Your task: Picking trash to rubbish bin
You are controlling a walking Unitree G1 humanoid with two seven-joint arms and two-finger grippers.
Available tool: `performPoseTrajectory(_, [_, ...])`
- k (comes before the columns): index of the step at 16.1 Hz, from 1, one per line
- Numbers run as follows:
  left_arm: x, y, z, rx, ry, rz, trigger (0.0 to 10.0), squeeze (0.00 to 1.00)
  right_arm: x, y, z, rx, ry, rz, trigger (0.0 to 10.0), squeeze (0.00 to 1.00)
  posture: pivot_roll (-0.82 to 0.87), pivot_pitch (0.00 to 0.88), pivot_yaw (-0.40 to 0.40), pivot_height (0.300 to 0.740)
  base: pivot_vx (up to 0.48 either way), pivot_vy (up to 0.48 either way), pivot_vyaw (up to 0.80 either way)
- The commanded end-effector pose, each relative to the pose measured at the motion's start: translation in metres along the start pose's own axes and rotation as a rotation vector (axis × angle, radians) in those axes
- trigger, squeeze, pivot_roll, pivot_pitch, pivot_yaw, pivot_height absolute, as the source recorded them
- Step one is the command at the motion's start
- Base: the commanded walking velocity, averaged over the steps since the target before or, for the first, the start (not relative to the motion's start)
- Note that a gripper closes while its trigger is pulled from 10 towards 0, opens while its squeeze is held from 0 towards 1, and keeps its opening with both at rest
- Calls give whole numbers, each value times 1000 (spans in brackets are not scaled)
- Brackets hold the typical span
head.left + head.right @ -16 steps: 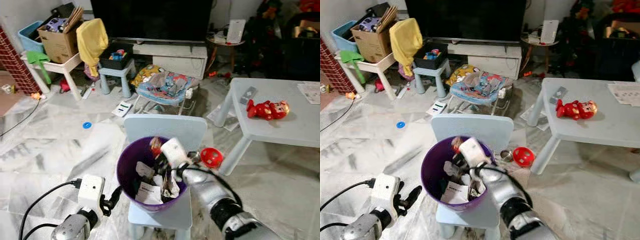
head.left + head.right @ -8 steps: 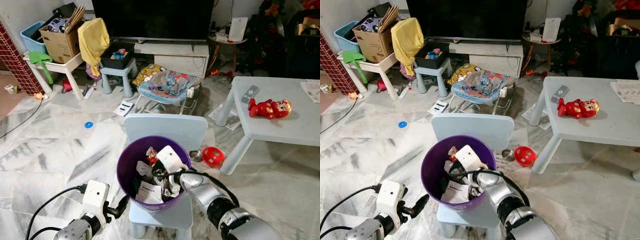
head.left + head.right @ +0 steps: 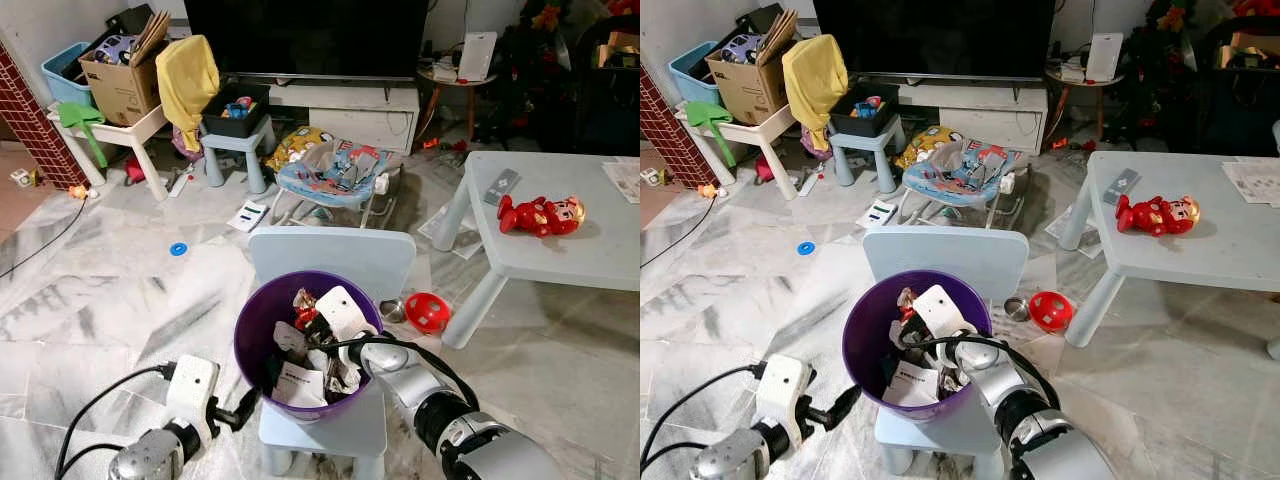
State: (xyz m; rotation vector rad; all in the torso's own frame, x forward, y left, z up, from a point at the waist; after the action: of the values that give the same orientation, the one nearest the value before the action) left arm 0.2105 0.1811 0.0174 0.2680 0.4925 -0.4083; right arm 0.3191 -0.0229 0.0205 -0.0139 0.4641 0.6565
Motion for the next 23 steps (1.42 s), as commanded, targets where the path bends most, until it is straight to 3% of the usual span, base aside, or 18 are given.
performPoseTrajectory(1, [1, 6, 1, 22, -16, 5, 10000, 1000, 1, -1, 5, -45, -11, -8, 10000, 1000, 189, 70, 10, 740, 0, 0, 0])
performPoseTrajectory(2, [2, 8, 5, 32, -37, 13, 10000, 1000, 1, -3, 5, -9, -8, -14, 10000, 1000, 188, 70, 10, 740, 0, 0, 0])
performPoseTrajectory(5, [11, 11, 32, 44, -100, 21, 10000, 1000, 0, -4, 4, -61, -2, -11, 10000, 1000, 173, 68, 6, 740, 0, 0, 0])
performPoseTrajectory(7, [23, 1, 56, 55, -149, 3, 10000, 1000, 0, -3, 3, -65, 10, 10, 10000, 1000, 156, 65, 10, 740, 0, 0, 0])
performPoseTrajectory(9, [27, -5, 64, 63, -162, -11, 10000, 1000, -1, -5, 3, -94, 10, 4, 10000, 1000, 148, 62, 8, 740, 0, 0, 0])
performPoseTrajectory(11, [33, -14, 75, 77, -191, -33, 10000, 1000, -2, -12, 11, -140, -32, -50, 10000, 1000, 134, 56, 7, 740, 0, 0, 0])
performPoseTrajectory(12, [35, -17, 82, 84, -213, -31, 10000, 1000, -2, -14, 15, -123, -53, -56, 10000, 1000, 129, 54, 8, 740, 0, 0, 0])
performPoseTrajectory(14, [41, -21, 115, 128, -316, 3, 10000, 1000, -3, -21, 38, -40, -156, -58, 10000, 1000, 103, 41, 10, 740, 0, 0, 0])
performPoseTrajectory(17, [41, -19, 133, 141, -379, 37, 10000, 1000, -4, -19, 45, -58, -182, -26, 10000, 1000, 94, 30, 10, 740, 0, 0, 0])
performPoseTrajectory(18, [40, -16, 139, 149, -407, 69, 10000, 1000, -6, -24, 55, -76, -234, -50, 10000, 188, 94, 24, 8, 740, 0, 0, 0])
performPoseTrajectory(19, [38, -7, 145, 145, -431, 143, 10000, 149, -14, -37, 75, -56, -346, -107, 10000, 0, 93, 22, 8, 740, 0, 0, 0])
performPoseTrajectory(20, [37, -2, 146, 149, -438, 183, 10000, 0, -19, -45, 84, -52, -394, -136, 10000, 0, 89, 20, 9, 740, 0, 0, 0])
performPoseTrajectory(23, [32, 11, 148, 177, -460, 282, 10000, 0, -49, -74, 106, -44, -554, -269, 10000, 0, 66, 14, 13, 740, 0, 0, 0])
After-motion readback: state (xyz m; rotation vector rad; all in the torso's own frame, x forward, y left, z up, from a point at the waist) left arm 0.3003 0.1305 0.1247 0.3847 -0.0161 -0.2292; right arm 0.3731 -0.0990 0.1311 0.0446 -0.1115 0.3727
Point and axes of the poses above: a point about 5 cm out from each wrist's last joint towards the gripper, its own x axis pointing out of the wrist towards the gripper, its own z axis along the axis of the wrist's last joint, y = z × x, the point moved 2 cm from there along x, pointing out of the wrist towards the gripper, and after that the axes turned 15 degrees about x, right-handed, at the moved point
